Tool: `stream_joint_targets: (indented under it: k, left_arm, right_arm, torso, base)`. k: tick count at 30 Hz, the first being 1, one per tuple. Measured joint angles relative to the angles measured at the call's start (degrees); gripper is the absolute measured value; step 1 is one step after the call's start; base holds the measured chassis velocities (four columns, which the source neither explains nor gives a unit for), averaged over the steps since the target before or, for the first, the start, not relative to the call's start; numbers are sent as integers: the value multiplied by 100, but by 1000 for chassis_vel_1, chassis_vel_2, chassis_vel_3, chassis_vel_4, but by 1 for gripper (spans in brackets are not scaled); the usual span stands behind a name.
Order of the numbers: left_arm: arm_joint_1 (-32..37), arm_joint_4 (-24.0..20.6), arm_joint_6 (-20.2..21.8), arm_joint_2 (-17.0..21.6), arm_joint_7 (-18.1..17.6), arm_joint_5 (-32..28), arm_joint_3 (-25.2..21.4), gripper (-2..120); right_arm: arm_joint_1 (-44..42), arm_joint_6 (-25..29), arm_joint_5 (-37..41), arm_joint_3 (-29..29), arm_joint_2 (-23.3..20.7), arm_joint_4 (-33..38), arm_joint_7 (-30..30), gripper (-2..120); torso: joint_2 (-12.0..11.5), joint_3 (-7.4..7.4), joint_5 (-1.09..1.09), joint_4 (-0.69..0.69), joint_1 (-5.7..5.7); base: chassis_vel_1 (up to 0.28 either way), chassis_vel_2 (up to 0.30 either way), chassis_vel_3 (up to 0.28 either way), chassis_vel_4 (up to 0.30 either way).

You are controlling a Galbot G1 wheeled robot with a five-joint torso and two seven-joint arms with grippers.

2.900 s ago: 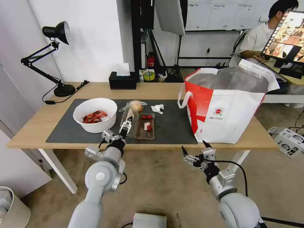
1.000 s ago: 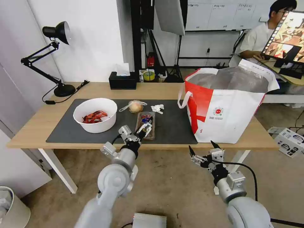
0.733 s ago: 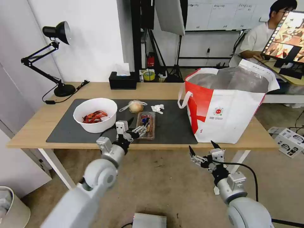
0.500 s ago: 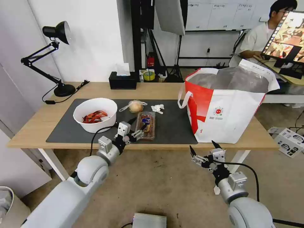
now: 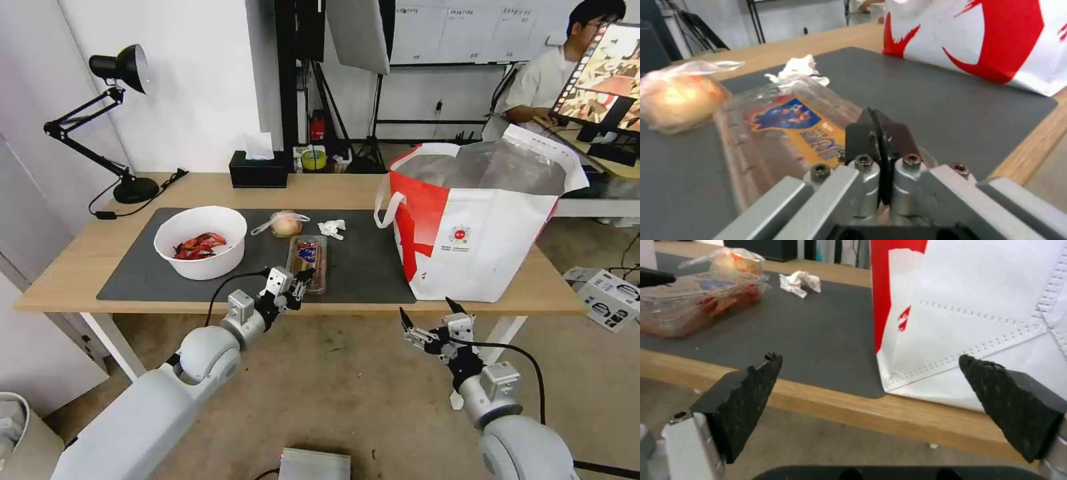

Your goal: Pick up the trash from the table and place it into the takeout bag.

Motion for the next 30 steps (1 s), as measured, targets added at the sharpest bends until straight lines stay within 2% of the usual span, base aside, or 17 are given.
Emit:
stream_joint_targets:
  k: [7,21,24,27,28,30]
  left_arm:
    - [-387,264,-35,-36,-34,-2,349,0]
    - [-427,419,-50,-23,-107,-34,335,0]
    - [-427,430,-50,-16,-130,-34,331,0]
    - [-435,448,-51,-14,-144,-35,358,0]
    - [-435,448,-51,-14,-144,-35,358,0]
    - [-451,470,-52,-17,-156,-40,389,0]
  right_arm:
    - [13,-2,4,58,31,-30,2,100]
    - [233,-70,200,41,-22,-140,7,100]
    - [364,-169,650,30,-113,-138,11,100]
    - [528,-347,1810,24,-254,-45,38,100]
    - [528,-347,1810,24,-254,-45,38,100]
    - [678,-508,2879,22,-364,55,151,100]
  torso:
    - [0,0,0,-1,0]
    - [0,0,0,0,0]
    - [0,0,0,0,0]
    - [0,0,0,0,0]
    - [0,0,0,0,0]
    - [0,0,0,0,0]
  base:
    - [0,0,0,0]
    - [0,0,0,0]
    - [0,0,0,0]
    - [0,0,0,0]
    - [0,0,0,0]
    - [0,0,0,0]
